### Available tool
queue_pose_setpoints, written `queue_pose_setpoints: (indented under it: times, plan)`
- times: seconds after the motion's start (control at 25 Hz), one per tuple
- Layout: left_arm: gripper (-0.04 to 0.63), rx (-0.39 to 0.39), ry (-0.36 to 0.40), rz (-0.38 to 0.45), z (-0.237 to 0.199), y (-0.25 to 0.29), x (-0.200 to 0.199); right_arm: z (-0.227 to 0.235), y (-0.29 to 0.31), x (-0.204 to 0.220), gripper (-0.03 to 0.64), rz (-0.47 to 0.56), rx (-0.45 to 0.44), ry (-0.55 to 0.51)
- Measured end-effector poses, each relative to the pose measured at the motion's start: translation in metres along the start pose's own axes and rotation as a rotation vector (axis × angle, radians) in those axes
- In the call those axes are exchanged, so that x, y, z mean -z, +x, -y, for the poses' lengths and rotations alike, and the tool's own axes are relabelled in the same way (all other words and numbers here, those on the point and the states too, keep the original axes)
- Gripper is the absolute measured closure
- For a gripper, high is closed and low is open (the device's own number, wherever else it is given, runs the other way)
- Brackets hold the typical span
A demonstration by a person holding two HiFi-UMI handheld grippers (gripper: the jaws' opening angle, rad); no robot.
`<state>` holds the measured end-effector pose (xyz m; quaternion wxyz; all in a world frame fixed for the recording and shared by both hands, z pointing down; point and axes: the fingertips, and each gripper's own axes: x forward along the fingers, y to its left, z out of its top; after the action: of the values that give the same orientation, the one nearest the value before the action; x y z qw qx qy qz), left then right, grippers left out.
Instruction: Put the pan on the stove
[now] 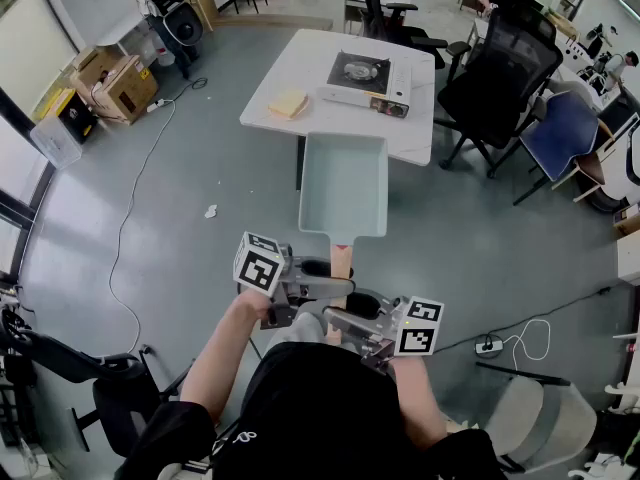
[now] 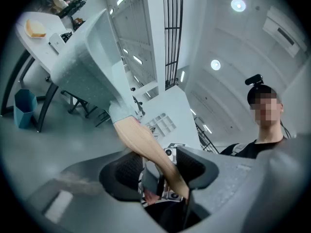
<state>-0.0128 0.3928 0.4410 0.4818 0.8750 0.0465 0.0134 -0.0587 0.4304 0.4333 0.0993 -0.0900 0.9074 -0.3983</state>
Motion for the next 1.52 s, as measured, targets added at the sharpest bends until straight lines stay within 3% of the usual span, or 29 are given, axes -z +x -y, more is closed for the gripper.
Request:
queue_pose_setpoints:
  times: [0.64, 1.52]
  plan:
    - [0.37, -0.001, -0.016, -0.021, -0.015, 0.0, -0.013, 0.016, 0.004, -0.013, 0.41, 0.045, -0.007, 0.033]
    - [0.37, 0.017, 0.007, -0.101, -0.084, -0.026, -0.128, 0.104, 0.053, -0.109, 0.409, 0.084, 0.046, 0.008]
